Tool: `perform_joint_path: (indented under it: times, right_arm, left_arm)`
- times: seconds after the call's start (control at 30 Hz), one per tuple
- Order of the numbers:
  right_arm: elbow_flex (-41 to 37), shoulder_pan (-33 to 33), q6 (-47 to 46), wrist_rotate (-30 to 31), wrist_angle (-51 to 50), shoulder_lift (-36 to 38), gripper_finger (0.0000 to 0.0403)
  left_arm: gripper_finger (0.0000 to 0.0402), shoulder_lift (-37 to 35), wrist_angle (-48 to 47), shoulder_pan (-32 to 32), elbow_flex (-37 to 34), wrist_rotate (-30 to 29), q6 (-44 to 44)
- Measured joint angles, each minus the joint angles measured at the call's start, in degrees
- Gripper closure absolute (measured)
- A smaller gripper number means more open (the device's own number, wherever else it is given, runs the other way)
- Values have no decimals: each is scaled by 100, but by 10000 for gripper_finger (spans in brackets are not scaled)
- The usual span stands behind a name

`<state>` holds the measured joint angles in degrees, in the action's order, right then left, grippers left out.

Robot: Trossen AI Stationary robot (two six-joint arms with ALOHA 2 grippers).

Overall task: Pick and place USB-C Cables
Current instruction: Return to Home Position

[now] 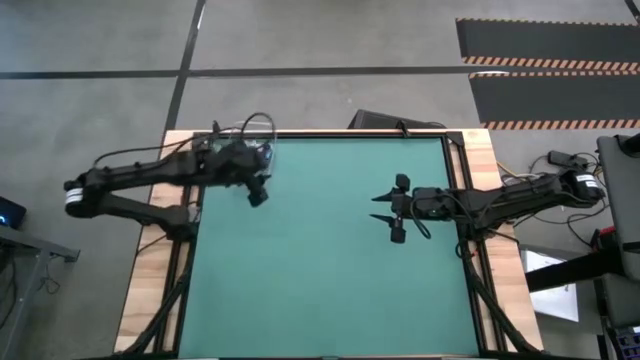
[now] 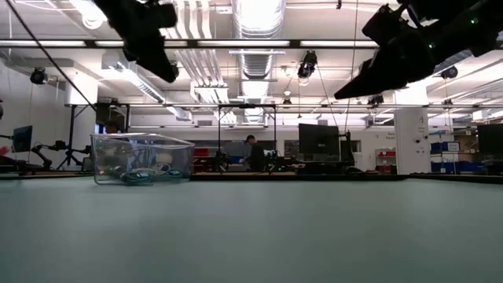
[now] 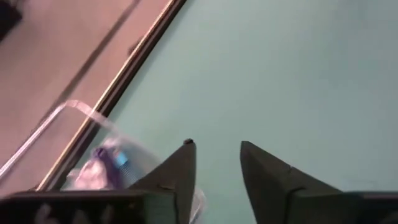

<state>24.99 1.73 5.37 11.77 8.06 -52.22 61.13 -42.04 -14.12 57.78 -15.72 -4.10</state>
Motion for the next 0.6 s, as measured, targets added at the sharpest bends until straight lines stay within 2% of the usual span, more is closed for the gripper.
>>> perform_joint_path:
  times: [0.17,0.33,0.6]
  right_arm:
    - [-263,-2,-10,2,1,278,200]
    - [-661,-2,-27,-1,397,694,200]
    - [-1317,-4,-47,-16,774,1697,200]
  left_arm:
    - [345,-908,782,564,-914,-20,190]
    - [391,-1564,1091,798,-1651,70,436]
    - [400,-2525,2159,881,-2950,674,809]
